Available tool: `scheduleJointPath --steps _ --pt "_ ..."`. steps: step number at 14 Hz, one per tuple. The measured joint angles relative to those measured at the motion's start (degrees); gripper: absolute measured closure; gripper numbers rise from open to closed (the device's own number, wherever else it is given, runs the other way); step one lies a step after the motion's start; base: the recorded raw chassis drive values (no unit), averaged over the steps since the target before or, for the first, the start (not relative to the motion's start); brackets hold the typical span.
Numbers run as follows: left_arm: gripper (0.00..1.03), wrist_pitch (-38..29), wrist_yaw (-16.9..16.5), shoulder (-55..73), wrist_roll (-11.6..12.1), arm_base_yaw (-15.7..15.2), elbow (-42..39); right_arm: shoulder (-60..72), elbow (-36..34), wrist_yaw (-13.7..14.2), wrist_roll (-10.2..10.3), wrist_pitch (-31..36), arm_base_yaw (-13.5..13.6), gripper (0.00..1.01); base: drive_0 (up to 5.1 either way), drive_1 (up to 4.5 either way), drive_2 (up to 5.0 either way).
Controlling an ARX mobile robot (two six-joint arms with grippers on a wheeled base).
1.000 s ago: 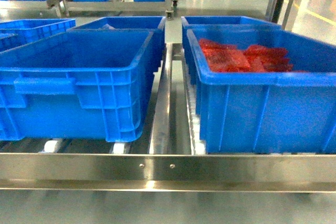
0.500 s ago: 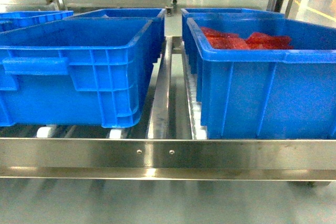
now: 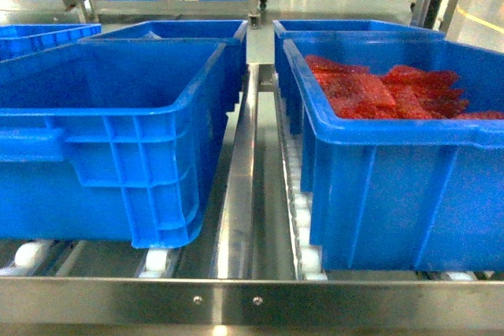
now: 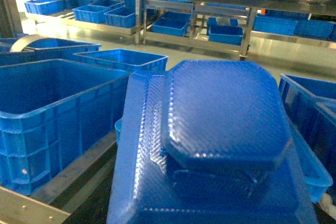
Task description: Pick blue part to blue bin on bottom shelf
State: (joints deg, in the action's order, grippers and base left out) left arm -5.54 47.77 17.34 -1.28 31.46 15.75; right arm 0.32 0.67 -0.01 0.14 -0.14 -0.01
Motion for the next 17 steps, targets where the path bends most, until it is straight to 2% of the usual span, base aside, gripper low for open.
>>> scheduleJointPath --steps 17 --pt "0.6 0.0 0.0 0.2 0.0 0.0 0.0 0.0 0.0 0.0 0.0 -0.2 0.0 0.03 0.0 4.07 -4.1"
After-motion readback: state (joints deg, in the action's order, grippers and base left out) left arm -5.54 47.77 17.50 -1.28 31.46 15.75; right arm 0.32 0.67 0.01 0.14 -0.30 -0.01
